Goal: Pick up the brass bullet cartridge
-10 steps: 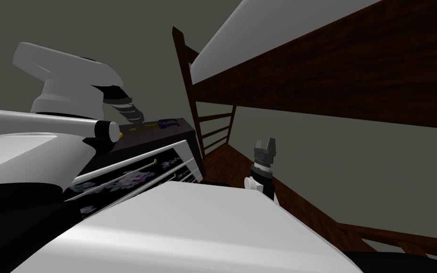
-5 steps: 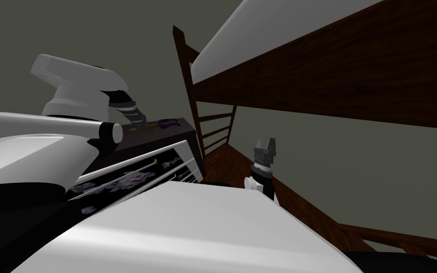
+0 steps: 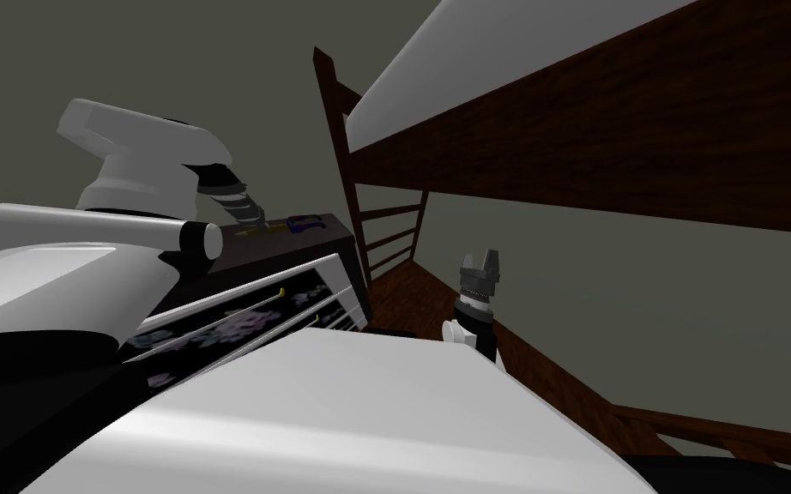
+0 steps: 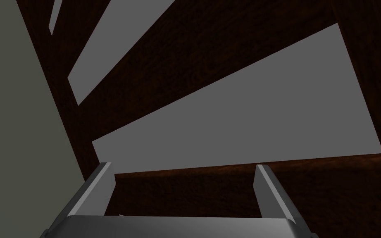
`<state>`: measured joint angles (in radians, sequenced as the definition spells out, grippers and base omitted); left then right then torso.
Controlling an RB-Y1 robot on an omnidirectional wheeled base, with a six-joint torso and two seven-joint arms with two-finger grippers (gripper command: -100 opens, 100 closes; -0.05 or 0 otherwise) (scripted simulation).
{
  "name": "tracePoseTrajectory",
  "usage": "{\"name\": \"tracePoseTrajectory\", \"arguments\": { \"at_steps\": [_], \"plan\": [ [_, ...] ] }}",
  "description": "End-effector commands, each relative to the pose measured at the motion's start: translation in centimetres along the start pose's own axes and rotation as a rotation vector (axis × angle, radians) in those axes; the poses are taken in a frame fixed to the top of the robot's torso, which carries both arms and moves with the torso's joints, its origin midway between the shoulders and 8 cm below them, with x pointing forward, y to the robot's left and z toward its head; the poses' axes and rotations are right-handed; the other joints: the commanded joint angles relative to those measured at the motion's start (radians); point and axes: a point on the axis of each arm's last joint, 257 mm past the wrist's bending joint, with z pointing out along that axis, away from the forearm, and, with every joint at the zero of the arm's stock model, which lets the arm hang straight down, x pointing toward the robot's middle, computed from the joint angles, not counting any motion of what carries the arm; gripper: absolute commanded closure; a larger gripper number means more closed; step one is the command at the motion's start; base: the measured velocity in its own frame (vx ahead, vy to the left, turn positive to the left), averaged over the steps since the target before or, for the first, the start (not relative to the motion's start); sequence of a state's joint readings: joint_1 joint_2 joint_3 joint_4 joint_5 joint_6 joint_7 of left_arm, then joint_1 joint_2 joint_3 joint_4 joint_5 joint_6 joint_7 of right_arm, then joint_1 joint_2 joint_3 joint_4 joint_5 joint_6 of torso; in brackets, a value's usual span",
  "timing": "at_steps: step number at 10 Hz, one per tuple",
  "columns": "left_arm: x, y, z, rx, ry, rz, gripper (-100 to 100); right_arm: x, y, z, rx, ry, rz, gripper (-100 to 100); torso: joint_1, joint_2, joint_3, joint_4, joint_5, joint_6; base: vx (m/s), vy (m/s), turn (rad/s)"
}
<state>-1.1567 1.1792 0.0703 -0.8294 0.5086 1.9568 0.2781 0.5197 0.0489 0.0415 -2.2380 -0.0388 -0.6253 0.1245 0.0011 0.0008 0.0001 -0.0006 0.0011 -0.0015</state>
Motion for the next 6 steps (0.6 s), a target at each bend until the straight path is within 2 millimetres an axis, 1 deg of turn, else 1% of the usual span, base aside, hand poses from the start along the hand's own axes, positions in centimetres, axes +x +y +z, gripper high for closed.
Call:
{"name": "tracePoseTrajectory", "arguments": {
  "at_steps": [1, 2, 3, 4, 5, 6],
  "plan": [
    [0.0, 0.0, 0.0, 0.000, 0.000, 0.000, 100, 0.0, 0.0, 0.0, 0.000, 0.000, 0.000, 0, 0.000, 0.000, 0.000, 0.000, 0.000, 0.000, 0.000, 0.000, 0.000],
    [0.0, 0.0, 0.0, 0.000, 0.000, 0.000, 0, 0.0, 0.0, 0.0, 0.000, 0.000, 0.000, 0, 0.000, 0.000, 0.000, 0.000, 0.000, 0.000, 0.000, 0.000, 0.000],
    [-0.4, 0.1, -1.2, -0.001, 0.000, -0.003, 100, 0.0, 0.0, 0.0, 0.000, 0.000, 0.000, 0, 0.000, 0.000, 0.000, 0.000, 0.000, 0.000, 0.001, -0.004, -0.021],
    [-0.5, 0.2, -1.7, -0.001, 0.000, -0.004, 100, 0.0, 0.0, 0.0, 0.000, 0.000, 0.000, 0, -0.001, 0.000, 0.000, 0.000, -0.001, 0.000, 0.004, -0.003, -0.016],
    [-0.4, 0.1, -1.2, 0.001, 0.000, -0.003, 100, 0.0, 0.0, 0.0, 0.000, 0.000, 0.000, 0, -0.001, 0.000, 0.000, 0.000, -0.001, 0.000, 0.000, 0.000, 0.000],
    [-0.4, 0.1, -1.3, 0.000, 0.000, -0.003, 0, 0.0, 0.0, 0.0, 0.000, 0.000, 0.000, 0, -0.001, 0.000, 0.000, 0.000, 0.000, 0.000, 0.000, 0.000, 0.000]
  ]
}}
